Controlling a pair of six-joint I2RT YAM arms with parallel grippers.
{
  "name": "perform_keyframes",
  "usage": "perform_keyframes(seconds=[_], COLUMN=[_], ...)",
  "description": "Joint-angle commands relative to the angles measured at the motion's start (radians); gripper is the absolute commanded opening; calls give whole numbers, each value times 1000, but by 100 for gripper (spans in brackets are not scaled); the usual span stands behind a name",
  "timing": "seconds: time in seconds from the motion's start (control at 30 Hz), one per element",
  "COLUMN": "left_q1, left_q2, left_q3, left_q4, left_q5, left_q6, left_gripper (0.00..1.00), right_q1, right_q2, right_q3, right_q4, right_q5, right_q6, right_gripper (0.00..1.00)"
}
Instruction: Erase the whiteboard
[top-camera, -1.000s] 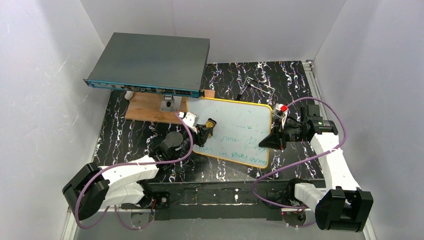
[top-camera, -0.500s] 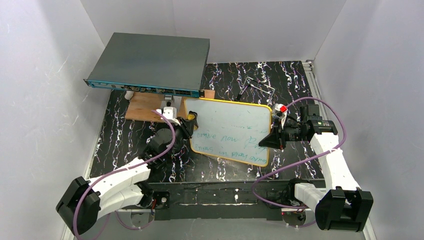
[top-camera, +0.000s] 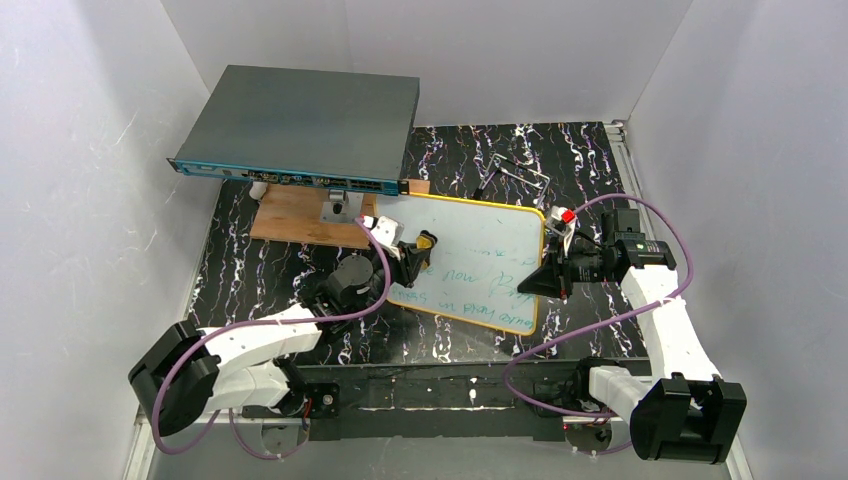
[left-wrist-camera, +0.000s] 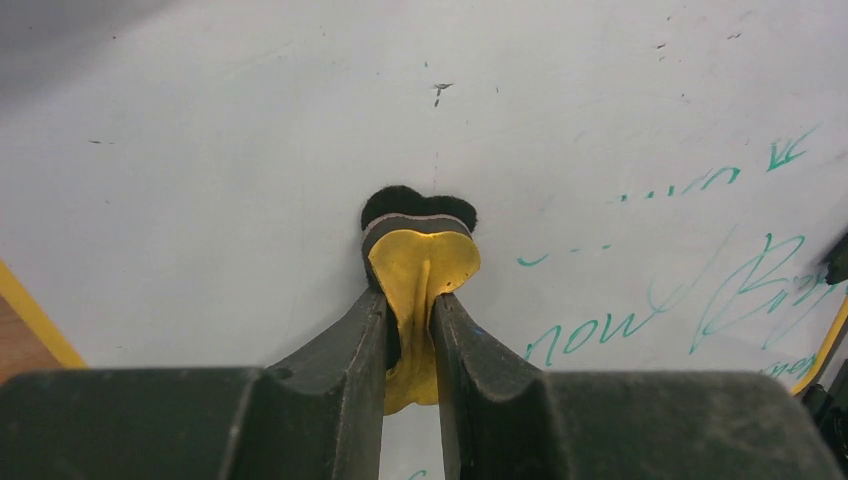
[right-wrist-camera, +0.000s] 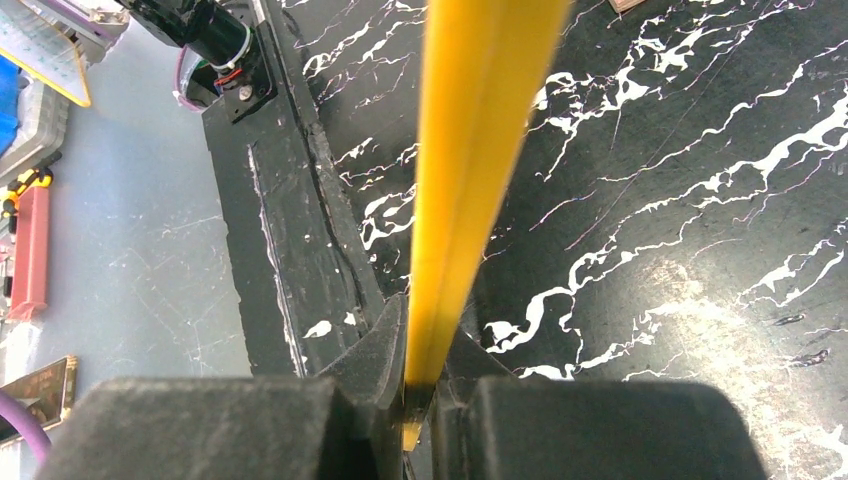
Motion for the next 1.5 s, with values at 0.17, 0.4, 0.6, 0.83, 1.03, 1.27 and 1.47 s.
perform_keyframes(seconds=[0.17,0.4,0.6,0.83,1.03,1.27,1.47], left_q1=[9,72,43,-94,-77,70,70], left_q2=[-27,-115,-23,97,61,-70,-50], left_q3=[38,-8,50,139,123,20,30], left_q4=[-83,-145,-52,-55,-100,-172,-104], left_q5=[-229,-240,67,94,-140,-181,36], left_q6=[-59,-123,-3,94,12,-128,-59], left_gripper=[0,0,0,0,0,0,0], right_q1=[34,34,33,34,34,35,34], right_q2=[-14,-16,-14,-11,-13,-11,-11], right_q3=[-17,-17,-19,-18,-19,-20,-22], right_q4=[-43,-44,-44,-43,-43,-44,-41], right_q5=[54,53,54,57,60,60,60], right_q6=[-110,-112,-111,-111,-111,-113,-114], right_gripper=[1,1,1,1,1,1,1])
